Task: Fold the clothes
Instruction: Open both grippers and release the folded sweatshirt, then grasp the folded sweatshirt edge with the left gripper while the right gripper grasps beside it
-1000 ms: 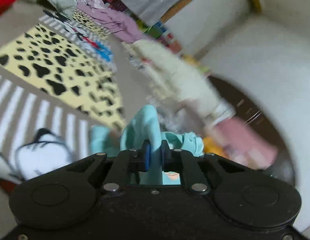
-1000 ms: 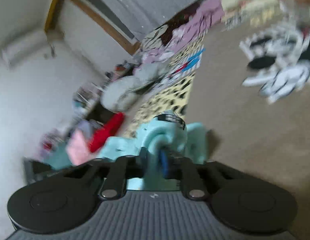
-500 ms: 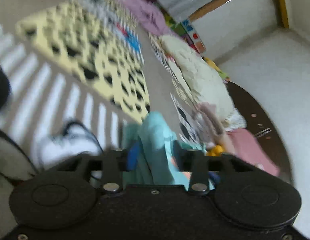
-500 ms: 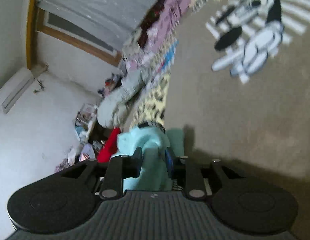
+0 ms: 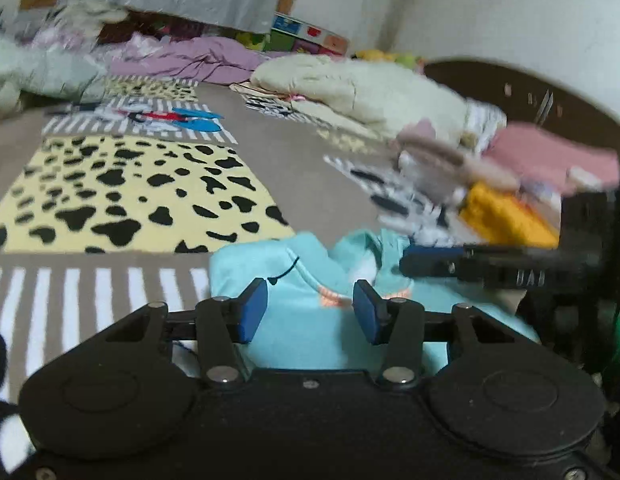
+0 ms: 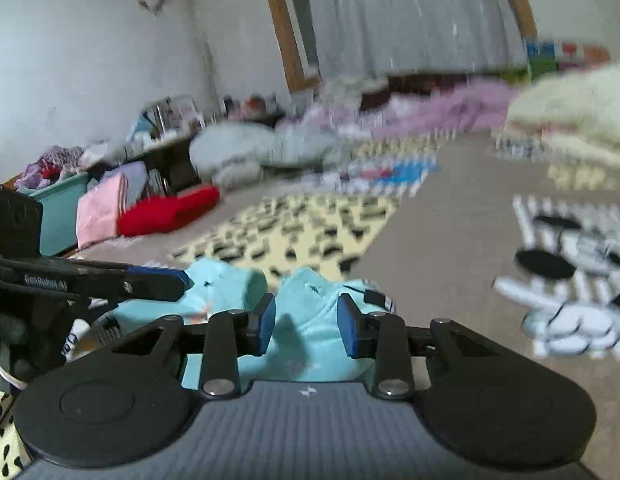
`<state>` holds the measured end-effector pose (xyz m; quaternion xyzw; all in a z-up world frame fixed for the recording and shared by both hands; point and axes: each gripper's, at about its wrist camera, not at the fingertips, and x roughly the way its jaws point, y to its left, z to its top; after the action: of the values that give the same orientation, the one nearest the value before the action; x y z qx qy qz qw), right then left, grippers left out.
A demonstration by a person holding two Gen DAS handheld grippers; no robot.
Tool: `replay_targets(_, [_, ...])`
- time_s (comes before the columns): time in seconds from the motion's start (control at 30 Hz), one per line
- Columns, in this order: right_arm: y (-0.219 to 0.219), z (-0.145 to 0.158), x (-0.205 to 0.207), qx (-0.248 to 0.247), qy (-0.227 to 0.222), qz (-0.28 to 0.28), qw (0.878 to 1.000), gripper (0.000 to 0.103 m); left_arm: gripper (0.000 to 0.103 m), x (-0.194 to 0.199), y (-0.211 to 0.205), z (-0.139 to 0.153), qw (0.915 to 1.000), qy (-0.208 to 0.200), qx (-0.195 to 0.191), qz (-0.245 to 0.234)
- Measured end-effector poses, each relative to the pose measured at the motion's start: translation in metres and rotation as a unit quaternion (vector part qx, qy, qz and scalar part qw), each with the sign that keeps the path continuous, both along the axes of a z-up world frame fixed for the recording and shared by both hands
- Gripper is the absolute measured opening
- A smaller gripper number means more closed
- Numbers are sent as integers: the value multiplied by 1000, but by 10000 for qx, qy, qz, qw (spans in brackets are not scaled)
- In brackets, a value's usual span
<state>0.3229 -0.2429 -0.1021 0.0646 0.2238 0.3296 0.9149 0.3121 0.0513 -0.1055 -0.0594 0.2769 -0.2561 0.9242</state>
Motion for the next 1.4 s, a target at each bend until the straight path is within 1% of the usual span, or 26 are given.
replay_targets(0.07, [1,-4,2,30,124,25,9999,35,46,-1,-8,-5,9992,-86,397,-50])
replay_targets(0.1, [1,-5,3,45,185,38,9998,35,46,0,-11,-9,9986,-136,502,-73])
replay_targets(0.2, [2,-11,7,89,371,75,9992,35,46,-3,-9,-7,9985,-198,501,-114])
replay_targets(0.27, [2,-13,7,112,438,90,9989,35,46,-11,-6,1,9983,-351,438,-132])
replay_targets(0.33, [-2,-5,-3,86,161,51,9998,36,46,-18,-2,10,9978,-510,375,-206])
replay_targets(0.37, [-3,0,-8,55,-13,48,10000,40,46,-21,0,14,9972,-604,383,-226])
replay_targets(0.4, [-4,5,-12,34,-187,43,9998,49,47,-21,1,15,9969,-665,382,-197])
replay_targets(0.43, [-7,8,-15,43,-332,51,9994,54,49,-20,3,14,9970,-675,343,-168])
replay_targets(0.47, [-6,8,-15,27,-356,87,9993,59,50,-17,3,10,9975,-623,295,-137])
replay_targets(0.53, [2,-2,-9,-165,-195,101,9996,60,50,-10,-5,1,9981,-479,368,-135])
replay_targets(0.6, [11,-11,-3,-357,-33,114,9993,56,50,-3,-19,-13,9968,-243,742,-170])
replay_targets(0.67, [20,-24,1,-628,75,84,9980,56,50,-5,-28,-15,9946,-342,968,-182])
replay_targets(0.7, [24,-28,3,-746,105,63,9971,56,50,-5,-28,-15,9942,-366,989,-189])
replay_targets(0.73, [23,-28,4,-761,109,59,9970,56,50,-6,-28,-14,9940,-399,1002,-191])
replay_targets(0.83, [22,-26,2,-733,90,54,9973,56,49,-20,-22,5,9939,-672,868,-124])
replay_targets(0.87, [20,-22,-1,-661,28,41,9978,52,49,-29,-20,16,9931,-828,811,-189])
replay_targets(0.9, [15,-14,-8,-487,-118,43,9987,49,49,-38,-19,26,9920,-974,766,-256])
replay_targets(0.93, [9,-5,-17,-317,-275,68,9991,48,49,-48,-19,33,9907,-1044,807,-329])
replay_targets(1.0, [2,12,-38,-194,-542,111,9983,49,49,-66,-21,35,9885,-1039,984,-495])
replay_targets(1.07, [3,20,-61,-381,-643,253,9969,49,49,-78,-23,27,9882,-844,1115,-631])
replay_targets(1.13, [9,17,-80,-666,-668,431,9946,48,49,-84,-28,15,9871,-684,1264,-702])
replay_targets(1.17, [15,12,-86,-803,-658,468,9935,48,49,-84,-30,9,9864,-631,1336,-717])
replay_targets(1.23, [23,-5,-88,-965,-394,485,9934,49,49,-77,-34,-4,9870,-517,1363,-676])
replay_targets(1.3, [23,-17,-78,-761,-9,409,9963,50,50,-74,-34,-11,9875,-554,1307,-685])
replay_targets(1.37, [19,-23,-71,-561,182,400,9975,50,50,-74,-34,-13,9864,-585,1356,-727])
replay_targets(1.4, [19,-24,-70,-543,205,410,9975,50,50,-75,-35,-15,9857,-620,1389,-723])
